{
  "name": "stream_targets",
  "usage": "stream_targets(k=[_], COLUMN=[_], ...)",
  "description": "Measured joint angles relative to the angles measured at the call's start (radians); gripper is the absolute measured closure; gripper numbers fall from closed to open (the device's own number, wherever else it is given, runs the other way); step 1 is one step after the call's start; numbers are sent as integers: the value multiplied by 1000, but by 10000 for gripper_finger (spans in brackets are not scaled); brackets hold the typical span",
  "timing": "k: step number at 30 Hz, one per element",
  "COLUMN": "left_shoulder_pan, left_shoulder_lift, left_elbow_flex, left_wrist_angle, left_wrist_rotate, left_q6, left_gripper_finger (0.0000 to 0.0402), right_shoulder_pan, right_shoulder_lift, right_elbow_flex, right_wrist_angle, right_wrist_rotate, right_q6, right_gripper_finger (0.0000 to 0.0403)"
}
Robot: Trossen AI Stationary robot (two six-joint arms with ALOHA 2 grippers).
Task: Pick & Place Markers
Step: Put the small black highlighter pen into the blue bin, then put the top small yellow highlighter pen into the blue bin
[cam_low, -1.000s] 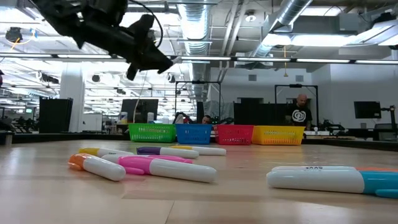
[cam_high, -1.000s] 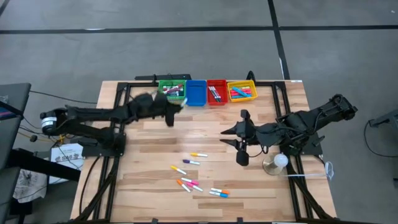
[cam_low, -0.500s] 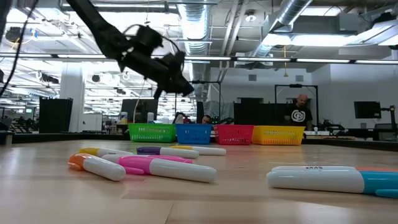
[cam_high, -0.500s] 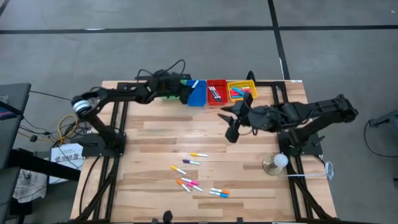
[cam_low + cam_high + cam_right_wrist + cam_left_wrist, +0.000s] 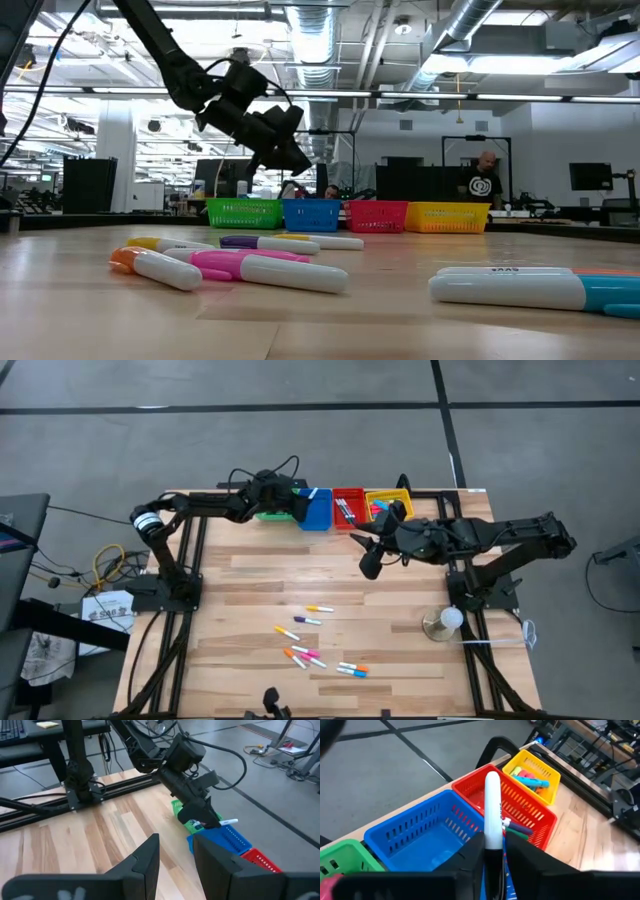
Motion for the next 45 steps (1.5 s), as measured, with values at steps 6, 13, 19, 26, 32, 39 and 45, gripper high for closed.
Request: stream_targets(k=[6, 13, 19, 26, 32, 39, 45], left_shoulder_pan=[-10, -13, -33, -218, -549, -1016, -1238], left_shoulder_lift=[0, -33, -235, -589, -823, -902, -852], left_elbow_flex=[0, 0, 0, -34, -181, -352, -406], left_wrist_angle=[0, -20, -124, -339, -374, -298, -253], left_wrist_rotate=[4, 71, 208, 148, -101, -404, -616], left_q6=[13, 12, 13, 28, -99, -228, -273], left_gripper_finger=[279, 231, 229, 247, 252, 253, 253], right_shoulder_pan=[2, 3, 5, 49, 115, 163, 158], right_shoulder_lift=[0, 0, 14, 158, 348, 540, 653], right_elbow_flex=[0, 0, 1, 0, -1, 0, 0], right_wrist_angle=[0, -4, -3, -57, 31, 75, 85], right_wrist_rotate=[0, -38, -164, -257, -262, -260, -265], right_q6=[0, 2, 2, 0, 6, 62, 86], right_gripper_finger=[295, 295, 295, 295, 295, 294, 268])
